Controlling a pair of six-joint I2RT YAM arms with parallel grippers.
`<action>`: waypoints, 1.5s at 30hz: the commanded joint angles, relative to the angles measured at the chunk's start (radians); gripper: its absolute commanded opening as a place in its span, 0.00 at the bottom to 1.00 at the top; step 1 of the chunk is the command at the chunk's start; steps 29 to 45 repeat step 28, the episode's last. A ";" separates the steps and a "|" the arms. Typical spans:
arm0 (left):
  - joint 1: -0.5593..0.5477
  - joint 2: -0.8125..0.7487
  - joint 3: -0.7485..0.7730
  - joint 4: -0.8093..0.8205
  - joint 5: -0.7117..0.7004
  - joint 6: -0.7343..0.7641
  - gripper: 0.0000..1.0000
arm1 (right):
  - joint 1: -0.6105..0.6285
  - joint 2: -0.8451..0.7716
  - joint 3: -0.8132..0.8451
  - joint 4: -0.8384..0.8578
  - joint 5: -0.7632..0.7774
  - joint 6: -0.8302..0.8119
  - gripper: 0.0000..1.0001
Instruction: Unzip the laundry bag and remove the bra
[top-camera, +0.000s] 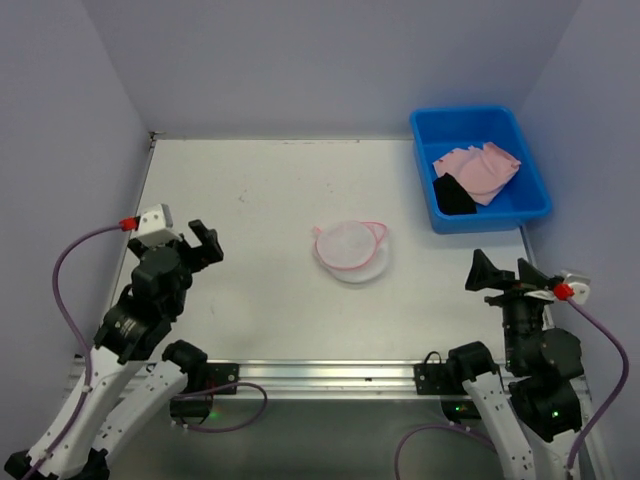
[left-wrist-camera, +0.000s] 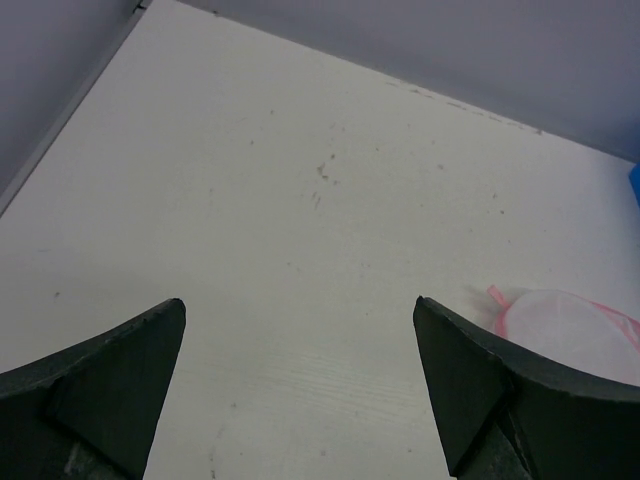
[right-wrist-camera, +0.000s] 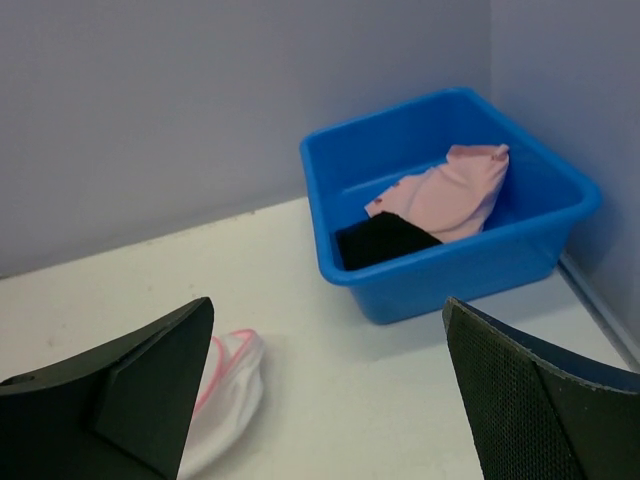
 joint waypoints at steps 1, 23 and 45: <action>0.004 -0.148 -0.071 -0.002 -0.122 0.021 1.00 | -0.002 -0.140 -0.052 -0.005 0.001 -0.048 0.99; 0.012 -0.225 -0.141 0.046 -0.131 0.038 1.00 | -0.004 -0.171 -0.106 0.023 0.002 -0.035 0.99; 0.015 -0.207 -0.141 0.046 -0.128 0.038 1.00 | -0.002 -0.167 -0.103 0.024 -0.010 -0.038 0.99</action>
